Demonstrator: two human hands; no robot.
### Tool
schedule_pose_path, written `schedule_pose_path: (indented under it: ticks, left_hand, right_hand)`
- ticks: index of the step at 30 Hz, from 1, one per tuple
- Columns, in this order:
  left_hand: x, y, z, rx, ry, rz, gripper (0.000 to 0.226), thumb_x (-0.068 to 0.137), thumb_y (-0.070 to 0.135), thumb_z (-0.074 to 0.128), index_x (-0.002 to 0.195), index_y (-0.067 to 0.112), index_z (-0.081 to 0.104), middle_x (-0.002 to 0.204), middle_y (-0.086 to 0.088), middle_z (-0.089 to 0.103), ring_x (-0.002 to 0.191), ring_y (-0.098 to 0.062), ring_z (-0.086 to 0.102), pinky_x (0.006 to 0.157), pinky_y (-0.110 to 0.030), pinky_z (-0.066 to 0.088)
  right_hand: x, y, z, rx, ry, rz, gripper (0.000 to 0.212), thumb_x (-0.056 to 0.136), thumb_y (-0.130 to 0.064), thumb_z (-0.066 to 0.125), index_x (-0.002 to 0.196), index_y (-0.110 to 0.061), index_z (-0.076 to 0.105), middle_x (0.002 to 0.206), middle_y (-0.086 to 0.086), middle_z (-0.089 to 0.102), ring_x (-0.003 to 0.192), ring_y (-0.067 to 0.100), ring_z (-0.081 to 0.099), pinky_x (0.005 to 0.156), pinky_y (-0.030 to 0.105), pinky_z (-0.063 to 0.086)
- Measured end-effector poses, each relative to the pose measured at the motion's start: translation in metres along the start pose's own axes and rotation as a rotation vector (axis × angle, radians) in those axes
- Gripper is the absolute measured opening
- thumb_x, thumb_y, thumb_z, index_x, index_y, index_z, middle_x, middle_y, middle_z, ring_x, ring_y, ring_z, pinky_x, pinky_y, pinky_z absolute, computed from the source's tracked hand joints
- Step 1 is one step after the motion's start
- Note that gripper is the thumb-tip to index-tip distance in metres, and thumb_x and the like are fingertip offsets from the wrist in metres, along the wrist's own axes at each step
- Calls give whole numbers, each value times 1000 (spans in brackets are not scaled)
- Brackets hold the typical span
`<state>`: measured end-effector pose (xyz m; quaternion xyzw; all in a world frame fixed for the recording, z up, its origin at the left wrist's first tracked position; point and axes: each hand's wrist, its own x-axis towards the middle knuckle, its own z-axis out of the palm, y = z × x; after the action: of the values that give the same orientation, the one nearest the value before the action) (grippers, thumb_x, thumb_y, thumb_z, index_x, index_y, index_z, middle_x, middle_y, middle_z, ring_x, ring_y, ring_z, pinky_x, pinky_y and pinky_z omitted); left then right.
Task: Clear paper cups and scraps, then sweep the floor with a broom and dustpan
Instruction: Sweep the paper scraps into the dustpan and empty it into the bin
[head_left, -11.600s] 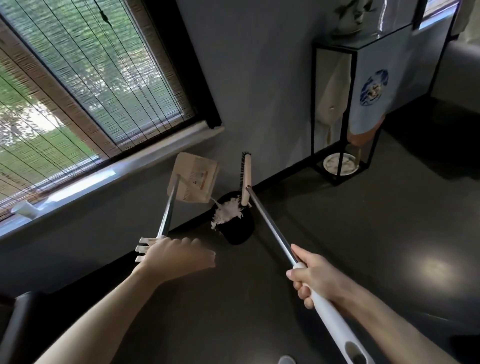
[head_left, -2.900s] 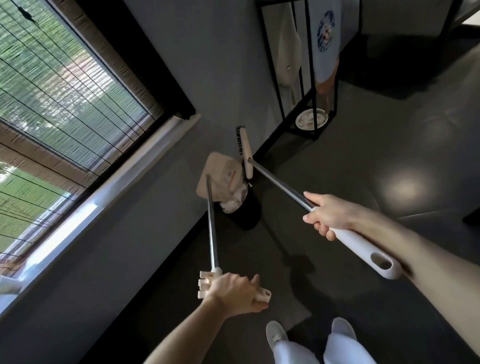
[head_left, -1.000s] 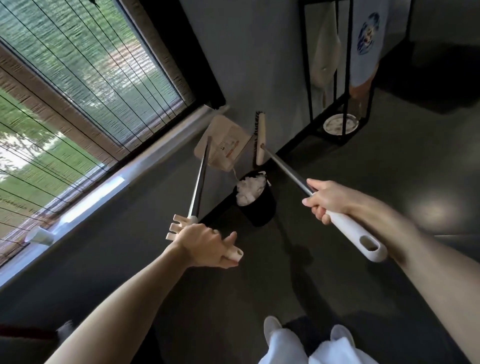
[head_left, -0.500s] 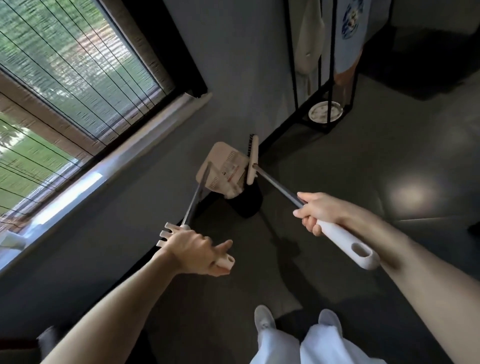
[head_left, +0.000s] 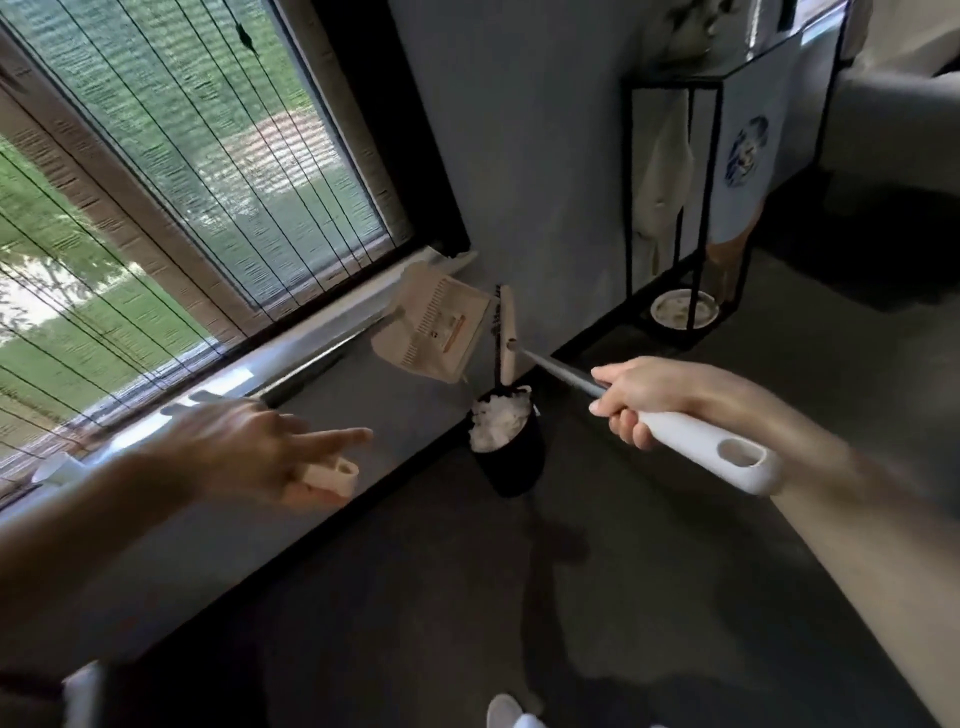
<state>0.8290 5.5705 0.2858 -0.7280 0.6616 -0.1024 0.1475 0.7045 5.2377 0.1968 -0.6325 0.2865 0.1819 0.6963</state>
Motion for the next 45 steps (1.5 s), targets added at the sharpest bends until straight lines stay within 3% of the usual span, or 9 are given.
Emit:
schedule_pose_path:
  ticks: [5, 7, 9, 13, 18, 22, 30, 36, 45]
  left_hand:
    - [-12, -15, 6, -55, 9, -34, 74, 87, 78, 11, 120, 40, 64, 81, 15, 71, 54, -7, 66, 36, -21, 48]
    - [-8, -16, 20, -16, -157, -123, 85, 67, 89, -11, 135, 61, 32, 109, 21, 65, 84, -5, 68, 62, -25, 56]
    - [2, -16, 45, -35, -362, -193, 91, 62, 89, -14, 144, 59, 13, 125, 19, 57, 102, -8, 63, 66, -22, 49]
    - [26, -21, 74, -70, -378, -217, 78, 77, 82, 11, 148, 49, 16, 125, 11, 59, 98, -10, 64, 44, -18, 22]
    - [37, -18, 95, -163, -362, -226, 74, 79, 81, 18, 147, 50, 20, 125, 12, 59, 101, -13, 64, 64, -23, 45]
    - [50, -8, 106, -140, -343, -166, 68, 86, 77, 28, 147, 48, 23, 119, 10, 62, 99, -14, 64, 66, -23, 45]
    - [56, -12, 92, -77, -405, 2, 73, 86, 76, 18, 150, 39, 21, 115, 3, 63, 94, -15, 66, 65, -23, 41]
    - [47, -27, 58, -1, -376, -55, 127, 46, 78, -45, 150, 41, 20, 117, 10, 63, 93, -5, 66, 70, -18, 52]
    - [57, -20, 41, 71, -193, -71, 119, 57, 84, -33, 142, 41, 39, 108, 9, 68, 82, -13, 69, 61, -27, 56]
  right_hand:
    - [-1, -35, 15, -49, -30, 28, 49, 100, 1, 36, 143, -21, 37, 61, 1, 38, 29, 3, 35, 28, 11, 29]
    - [5, -44, 19, -36, -39, 52, 49, 100, 2, 35, 142, -22, 40, 60, 1, 38, 30, 3, 36, 28, 11, 29]
    - [15, -47, 20, -8, -51, 82, 48, 99, 2, 35, 140, -22, 41, 52, -1, 41, 30, 3, 36, 27, 11, 29]
    - [34, -42, 24, 10, -47, 143, 47, 100, 1, 33, 138, -24, 43, 46, -1, 41, 30, 3, 35, 27, 12, 30]
    - [50, -35, 13, 41, -14, 216, 40, 99, 0, 34, 126, -25, 50, 41, -1, 42, 29, 4, 37, 28, 12, 31]
    - [54, -25, 7, 20, 15, 240, 42, 98, 1, 35, 125, -27, 50, 41, -1, 43, 29, 5, 37, 28, 12, 31]
    - [46, -13, 8, 59, -31, 235, 43, 99, 0, 32, 127, -29, 46, 39, -1, 42, 28, 4, 36, 28, 12, 30]
    - [33, -9, 14, 212, -30, 159, 47, 99, 1, 38, 132, -32, 42, 58, 0, 40, 28, 3, 36, 28, 11, 28]
    - [55, 37, 61, 626, -141, 36, 68, 96, 5, 39, 151, -30, 19, 43, -2, 41, 31, 1, 38, 28, 12, 30]
